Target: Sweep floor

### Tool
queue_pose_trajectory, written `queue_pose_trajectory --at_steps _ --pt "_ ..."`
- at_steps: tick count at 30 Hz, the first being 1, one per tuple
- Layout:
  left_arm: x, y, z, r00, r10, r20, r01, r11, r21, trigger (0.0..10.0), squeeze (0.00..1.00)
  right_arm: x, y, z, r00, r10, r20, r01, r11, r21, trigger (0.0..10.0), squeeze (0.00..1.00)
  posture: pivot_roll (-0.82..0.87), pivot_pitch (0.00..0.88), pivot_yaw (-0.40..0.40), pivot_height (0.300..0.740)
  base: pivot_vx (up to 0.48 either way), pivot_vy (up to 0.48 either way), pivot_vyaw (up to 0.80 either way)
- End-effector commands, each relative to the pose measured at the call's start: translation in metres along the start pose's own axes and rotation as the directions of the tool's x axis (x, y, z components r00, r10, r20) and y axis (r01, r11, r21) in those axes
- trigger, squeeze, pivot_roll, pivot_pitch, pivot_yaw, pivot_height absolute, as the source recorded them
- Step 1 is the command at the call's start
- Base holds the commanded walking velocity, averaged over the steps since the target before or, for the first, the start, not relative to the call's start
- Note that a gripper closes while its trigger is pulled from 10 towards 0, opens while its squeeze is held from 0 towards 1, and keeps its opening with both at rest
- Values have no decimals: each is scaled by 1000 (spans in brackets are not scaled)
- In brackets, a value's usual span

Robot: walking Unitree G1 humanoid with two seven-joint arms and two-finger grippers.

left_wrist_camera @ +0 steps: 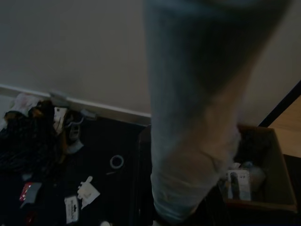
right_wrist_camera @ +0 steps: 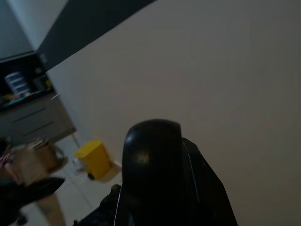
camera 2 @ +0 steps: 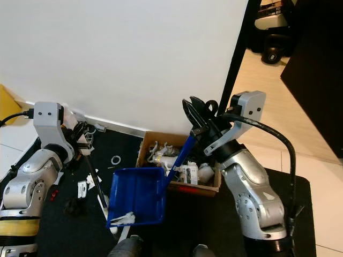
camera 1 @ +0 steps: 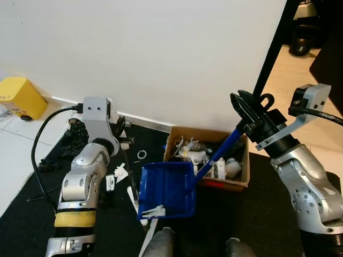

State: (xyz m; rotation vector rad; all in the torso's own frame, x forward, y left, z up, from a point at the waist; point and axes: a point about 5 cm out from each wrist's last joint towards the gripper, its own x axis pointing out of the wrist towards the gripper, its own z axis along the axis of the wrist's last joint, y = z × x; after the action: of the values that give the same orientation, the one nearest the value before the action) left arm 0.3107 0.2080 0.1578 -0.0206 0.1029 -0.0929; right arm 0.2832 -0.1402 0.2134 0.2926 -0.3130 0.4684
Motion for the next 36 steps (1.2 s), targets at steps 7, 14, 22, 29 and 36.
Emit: queue_pose_trajectory --at_steps 7,14,22,29,36 --pt "-4 -8 -7 1000 -13 -12 13 1000 -1 10000 0 9 -1 4 995 -58 79 55 998 43 10000 0 136 141 89 740 0 0 0" --pt "-4 -7 -8 1000 7 -5 -7 1000 -13 10000 0 11 0 3 995 -59 85 55 997 47 10000 0 143 138 81 740 0 0 0" --pt "-4 -9 -7 1000 4 2 -4 1000 -15 10000 0 15 2 -1 994 -62 89 56 996 64 10000 0 147 144 79 740 0 0 0" --pt "-3 -12 -7 1000 0 4 0 1000 -17 10000 0 14 2 -2 994 -70 86 64 996 69 10000 0 144 150 81 740 0 0 0" --pt "-2 -11 -5 1000 2 7 -2 1000 -19 10000 0 14 0 -2 993 -77 93 71 995 70 10000 0 145 151 85 740 0 0 0"
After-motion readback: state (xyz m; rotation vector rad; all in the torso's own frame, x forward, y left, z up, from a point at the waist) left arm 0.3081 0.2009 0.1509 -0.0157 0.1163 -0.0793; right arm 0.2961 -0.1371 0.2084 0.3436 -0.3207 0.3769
